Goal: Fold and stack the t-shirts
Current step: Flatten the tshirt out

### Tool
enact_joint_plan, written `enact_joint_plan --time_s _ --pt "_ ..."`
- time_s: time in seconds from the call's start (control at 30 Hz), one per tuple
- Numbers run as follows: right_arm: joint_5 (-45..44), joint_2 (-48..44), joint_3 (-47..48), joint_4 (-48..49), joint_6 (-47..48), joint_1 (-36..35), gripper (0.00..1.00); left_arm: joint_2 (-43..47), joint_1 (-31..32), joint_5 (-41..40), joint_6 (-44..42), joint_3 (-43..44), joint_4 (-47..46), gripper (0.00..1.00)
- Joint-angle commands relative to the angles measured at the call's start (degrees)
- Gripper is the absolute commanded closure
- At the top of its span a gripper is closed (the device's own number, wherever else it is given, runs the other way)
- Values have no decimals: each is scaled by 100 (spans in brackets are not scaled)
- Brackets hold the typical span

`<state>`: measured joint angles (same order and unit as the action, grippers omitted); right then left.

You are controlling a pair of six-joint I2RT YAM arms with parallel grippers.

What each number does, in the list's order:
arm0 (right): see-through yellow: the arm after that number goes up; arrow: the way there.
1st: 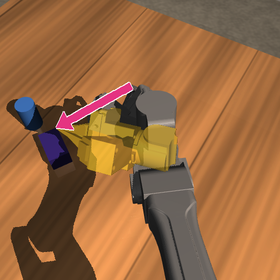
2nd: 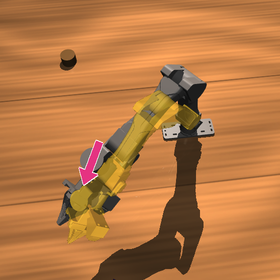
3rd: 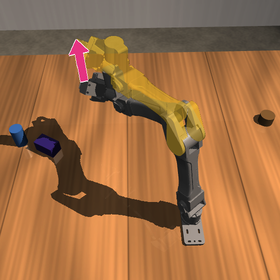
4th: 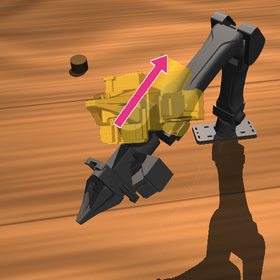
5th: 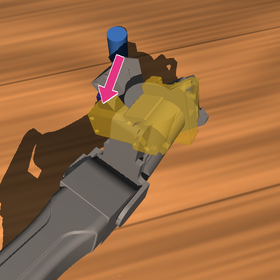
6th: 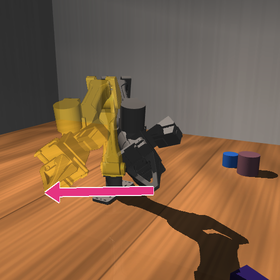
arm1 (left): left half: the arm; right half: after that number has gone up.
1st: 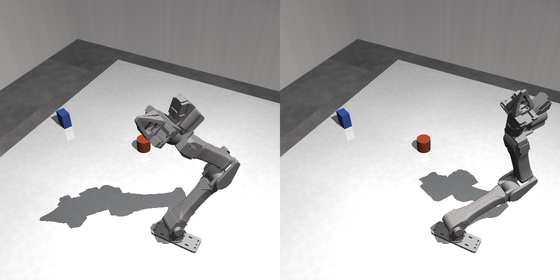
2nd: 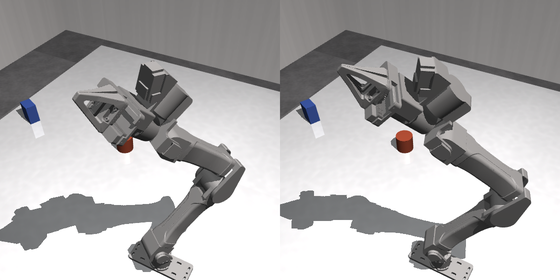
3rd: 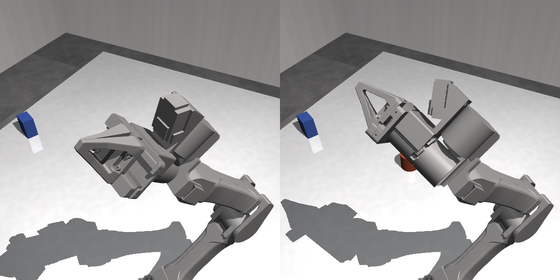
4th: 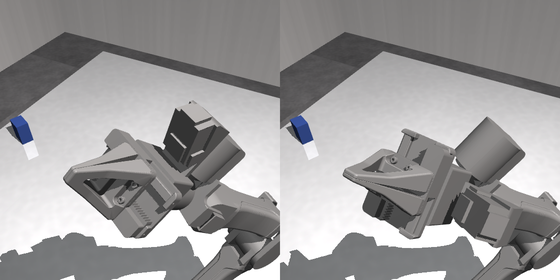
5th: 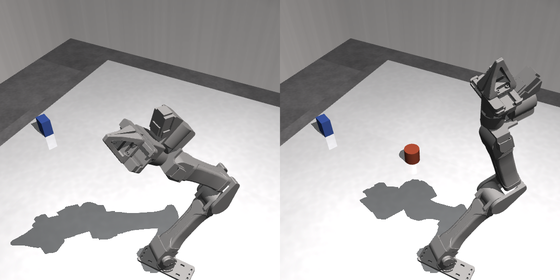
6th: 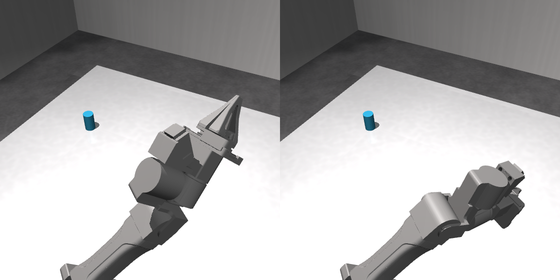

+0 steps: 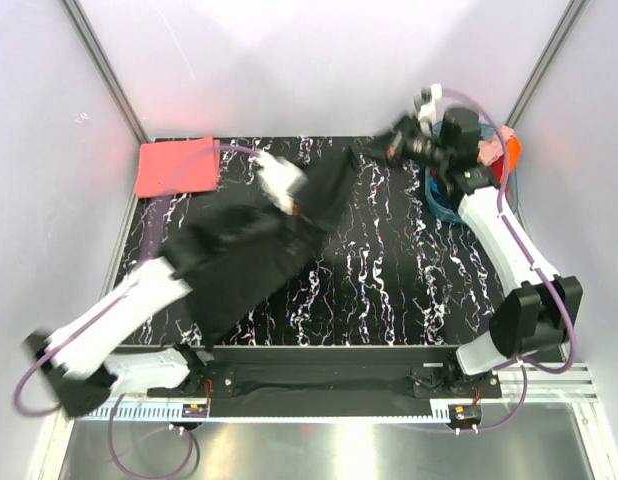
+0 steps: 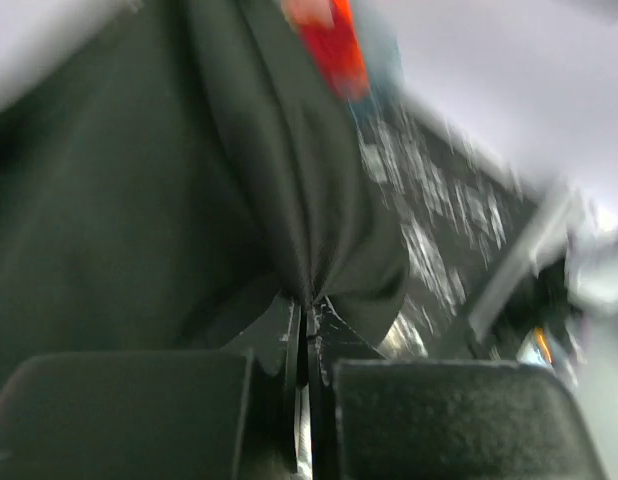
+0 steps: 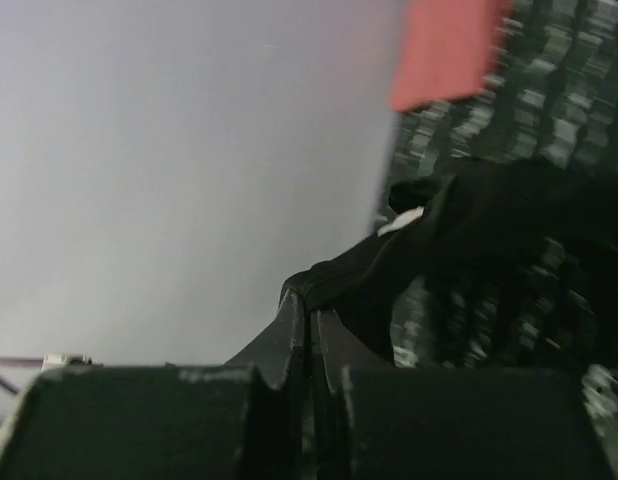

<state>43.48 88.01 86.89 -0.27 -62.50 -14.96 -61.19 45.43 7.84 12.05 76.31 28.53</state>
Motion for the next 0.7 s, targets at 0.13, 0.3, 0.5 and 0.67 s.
enact_joint_plan --time_s 0.13,0.3,0.5,0.67 --pt "-788 -302 -2025 -2415 3136 668 77 -1974 634 1633 1106 -961 -2359 96" --pt "-1647 31 -2370 -3258 3595 1030 69 -2950 616 1818 1203 -443 -2380 86" --pt "-2765 269 -1738 -4278 4210 1039 46 -2715 301 1730 1080 -503 -1731 28" --pt "-3022 226 -1360 -4876 4545 1022 39 -1838 -384 1572 965 -1003 -1062 27"
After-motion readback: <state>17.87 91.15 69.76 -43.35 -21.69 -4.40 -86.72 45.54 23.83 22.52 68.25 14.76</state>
